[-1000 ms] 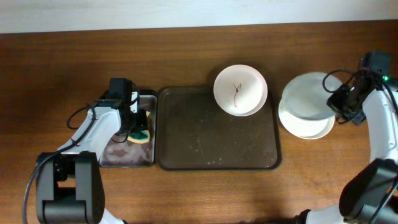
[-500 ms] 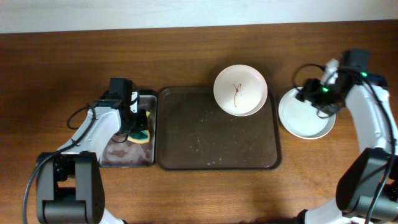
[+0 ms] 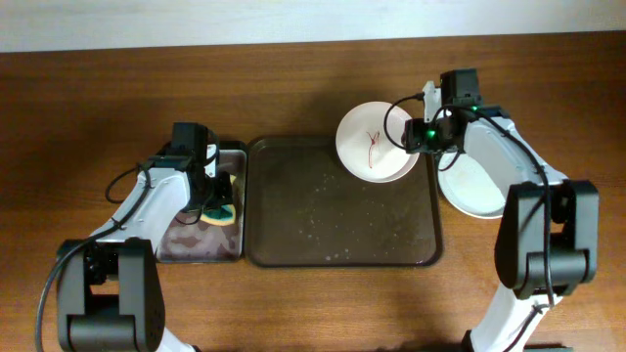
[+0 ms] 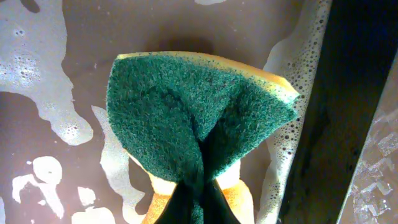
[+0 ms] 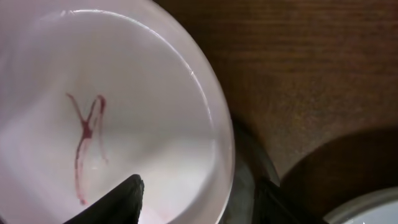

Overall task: Clean dirty plates on tray and stack at the side
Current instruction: 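Grip the pink-rimmed plate with the right gripper, drag it to tray center, then lift the sponge from the metal tray with the left gripper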

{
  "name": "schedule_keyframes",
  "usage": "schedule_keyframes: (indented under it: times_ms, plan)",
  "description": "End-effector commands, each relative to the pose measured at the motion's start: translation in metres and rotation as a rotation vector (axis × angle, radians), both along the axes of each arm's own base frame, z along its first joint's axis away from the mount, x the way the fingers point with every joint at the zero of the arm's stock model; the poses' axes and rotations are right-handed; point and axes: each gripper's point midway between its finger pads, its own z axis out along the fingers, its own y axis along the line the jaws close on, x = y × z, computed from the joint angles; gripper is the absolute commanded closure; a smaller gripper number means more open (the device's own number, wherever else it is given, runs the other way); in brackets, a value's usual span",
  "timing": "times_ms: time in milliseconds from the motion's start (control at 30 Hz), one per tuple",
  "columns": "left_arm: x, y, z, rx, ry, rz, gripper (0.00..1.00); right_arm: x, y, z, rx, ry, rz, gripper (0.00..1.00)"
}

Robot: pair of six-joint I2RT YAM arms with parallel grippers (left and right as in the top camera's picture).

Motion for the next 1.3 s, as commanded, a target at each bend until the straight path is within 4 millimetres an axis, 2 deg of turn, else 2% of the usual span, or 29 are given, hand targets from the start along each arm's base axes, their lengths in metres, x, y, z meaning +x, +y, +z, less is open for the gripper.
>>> schedule_keyframes:
  times_ms: [0, 67, 200, 300, 333, 400, 533, 667, 700, 767, 833, 967, 1033, 1167, 1267]
  plan:
    - [-0.001, -0.001, -0.002, -0.007, 0.008, -0.015, 1.0, 0.003, -0.001, -0.012, 0.0, 0.025, -0.038, 0.54]
    - [-0.001, -0.001, -0.002, -0.007, 0.008, -0.015, 1.0, 0.001, 0.0, -0.015, 0.005, 0.038, -0.045, 0.64]
    - [-0.001, -0.001, -0.002, -0.007, 0.008, -0.015, 1.0, -0.005, 0.004, -0.018, 0.005, 0.066, -0.047, 0.73]
    - [-0.001, 0.0, -0.002, -0.007, 0.008, -0.015, 1.0, -0.016, 0.003, -0.03, 0.01, 0.129, -0.066, 0.94]
    - [-0.001, 0.0, -0.002, -0.007, 0.008, -0.015, 1.0, -0.022, 0.003, -0.033, 0.008, 0.155, -0.066, 0.96]
    - [-0.001, 0.0, -0.002, -0.007, 0.008, -0.015, 1.0, -0.033, 0.012, -0.033, 0.058, 0.203, -0.047, 0.96]
    - [-0.001, 0.0, -0.002, -0.007, 0.008, -0.015, 1.0, -0.072, 0.05, -0.024, 0.263, 0.365, 0.016, 0.96]
    - [-0.001, 0.0, -0.002, -0.007, 0.008, -0.015, 1.0, -0.107, 0.076, -0.022, 0.278, 0.508, 0.033, 0.96]
    - [-0.001, 0.0, -0.002, -0.007, 0.008, -0.015, 1.0, -0.11, 0.079, -0.024, 0.264, 0.523, 0.017, 0.93]
    - [-0.001, 0.0, -0.002, -0.007, 0.008, -0.015, 1.0, -0.106, 0.08, -0.026, 0.23, 0.503, 0.015, 0.78]
    - [-0.001, -0.001, -0.002, -0.007, 0.008, -0.015, 1.0, -0.096, 0.077, -0.03, 0.188, 0.454, 0.014, 0.74]
    - [-0.001, -0.001, -0.002, -0.007, 0.008, -0.015, 1.0, -0.092, 0.073, -0.035, 0.156, 0.441, 0.008, 0.76]
    - [-0.001, -0.001, -0.002, -0.007, 0.008, -0.015, 1.0, -0.097, 0.075, -0.043, 0.152, 0.465, 0.013, 0.8]
    - [-0.001, -0.001, -0.002, -0.007, 0.008, -0.015, 1.0, -0.106, 0.081, -0.051, 0.141, 0.496, 0.031, 0.96]
    - [0.002, 0.0, 0.002, -0.007, -0.006, -0.015, 1.0, -0.106, 0.081, -0.051, 0.14, 0.497, 0.031, 0.96]
